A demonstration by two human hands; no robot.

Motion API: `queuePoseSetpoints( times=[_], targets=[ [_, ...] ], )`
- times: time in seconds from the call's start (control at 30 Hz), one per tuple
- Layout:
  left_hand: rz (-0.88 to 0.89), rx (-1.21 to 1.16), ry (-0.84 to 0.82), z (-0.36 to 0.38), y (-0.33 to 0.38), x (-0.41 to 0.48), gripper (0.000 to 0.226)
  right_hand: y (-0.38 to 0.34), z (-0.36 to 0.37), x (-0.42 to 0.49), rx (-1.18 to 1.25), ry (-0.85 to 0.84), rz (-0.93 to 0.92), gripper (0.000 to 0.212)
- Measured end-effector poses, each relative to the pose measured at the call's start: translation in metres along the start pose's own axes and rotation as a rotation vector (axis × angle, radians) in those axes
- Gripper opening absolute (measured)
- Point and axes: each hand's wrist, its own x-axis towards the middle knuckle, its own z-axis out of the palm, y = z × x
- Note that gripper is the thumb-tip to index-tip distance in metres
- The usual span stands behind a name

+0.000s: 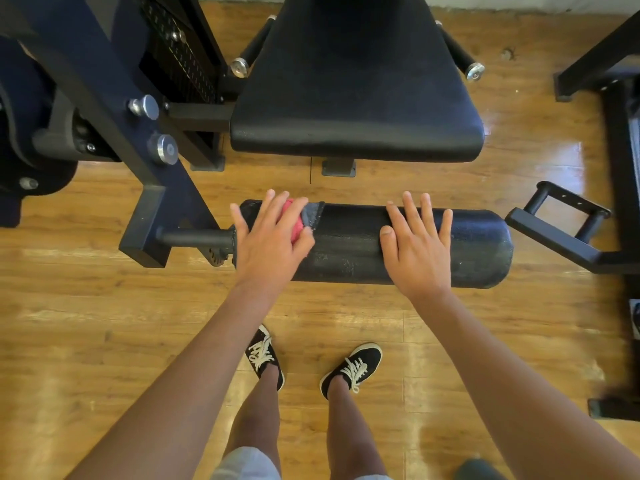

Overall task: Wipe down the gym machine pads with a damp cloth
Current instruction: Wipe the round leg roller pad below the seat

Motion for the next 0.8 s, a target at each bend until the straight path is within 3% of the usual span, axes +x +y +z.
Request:
queuePoseSetpoints(
  times=[0.13, 0.4, 0.8],
  targets=[
    [-0.095, -0.029, 0.033, 0.001, -0.009, -0.002, 0.043, -0.001, -0.001, -0.001, -0.005, -0.011, 0.001, 0.057],
    [-0.038, -0.006, 0.023, 0.005, -0.009, -0.002, 0.043, -0.002, 0.000, 0.001, -0.013, -0.002, 0.007, 0.058],
    [-0.188, -0.029, 0.126, 0.004, -0.039, -0.021, 0.044, -0.004, -0.004, 0.000, -0.013, -0.023, 0.010, 0.060]
  ],
)
